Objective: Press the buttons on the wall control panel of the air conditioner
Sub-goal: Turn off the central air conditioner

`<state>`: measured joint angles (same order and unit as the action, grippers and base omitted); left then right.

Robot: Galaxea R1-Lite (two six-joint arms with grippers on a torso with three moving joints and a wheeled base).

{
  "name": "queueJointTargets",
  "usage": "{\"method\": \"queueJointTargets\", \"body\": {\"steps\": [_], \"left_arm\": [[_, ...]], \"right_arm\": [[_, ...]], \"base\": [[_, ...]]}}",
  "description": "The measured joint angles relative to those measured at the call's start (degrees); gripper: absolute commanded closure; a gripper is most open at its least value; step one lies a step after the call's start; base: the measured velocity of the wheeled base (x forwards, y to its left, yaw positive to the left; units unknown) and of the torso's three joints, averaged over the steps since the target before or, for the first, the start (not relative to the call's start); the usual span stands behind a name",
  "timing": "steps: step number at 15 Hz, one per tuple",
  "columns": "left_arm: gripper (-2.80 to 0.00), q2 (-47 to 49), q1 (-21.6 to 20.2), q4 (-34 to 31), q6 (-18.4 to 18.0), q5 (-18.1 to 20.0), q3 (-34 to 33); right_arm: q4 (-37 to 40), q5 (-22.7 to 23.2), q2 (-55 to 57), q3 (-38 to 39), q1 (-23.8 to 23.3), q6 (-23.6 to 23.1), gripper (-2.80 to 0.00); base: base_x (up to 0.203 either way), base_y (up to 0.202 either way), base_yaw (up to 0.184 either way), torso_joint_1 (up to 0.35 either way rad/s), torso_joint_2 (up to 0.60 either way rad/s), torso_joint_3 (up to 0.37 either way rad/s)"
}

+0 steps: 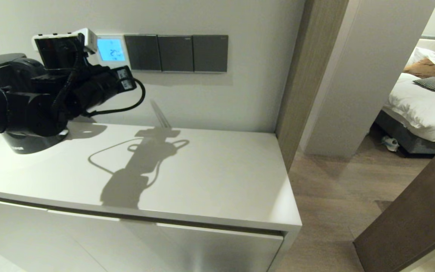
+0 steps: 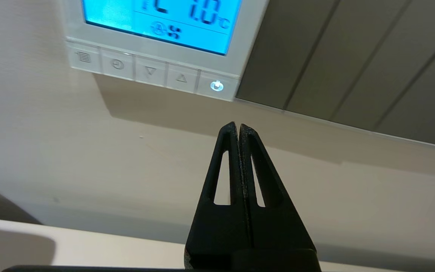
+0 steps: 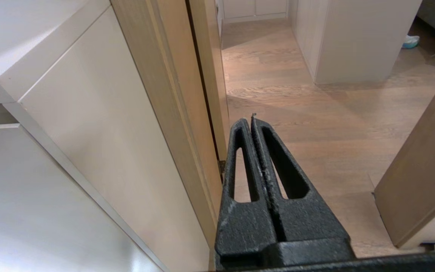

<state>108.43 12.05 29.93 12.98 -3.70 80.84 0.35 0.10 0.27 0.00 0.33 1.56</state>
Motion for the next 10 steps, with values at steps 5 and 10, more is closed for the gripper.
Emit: {"method": "queueJointTargets", "body": {"steps": [5, 10], "left_arm": [[0.00, 0.75, -0.29, 0.06, 0.18, 0.18, 1.10], [0.00, 1.13, -0.37, 0.11, 0.38, 0.51, 1.06]], "right_arm": [[0.00, 0.01, 0.00, 0.00, 0.00, 0.00, 0.00], [0.00, 0.00, 0.00, 0.00, 0.00, 0.00, 0.00]], "base": [[0.000, 0.000, 0.000, 0.000, 0.00, 0.000], [0.000, 0.000, 0.000, 0.000, 0.00, 0.000]]}}
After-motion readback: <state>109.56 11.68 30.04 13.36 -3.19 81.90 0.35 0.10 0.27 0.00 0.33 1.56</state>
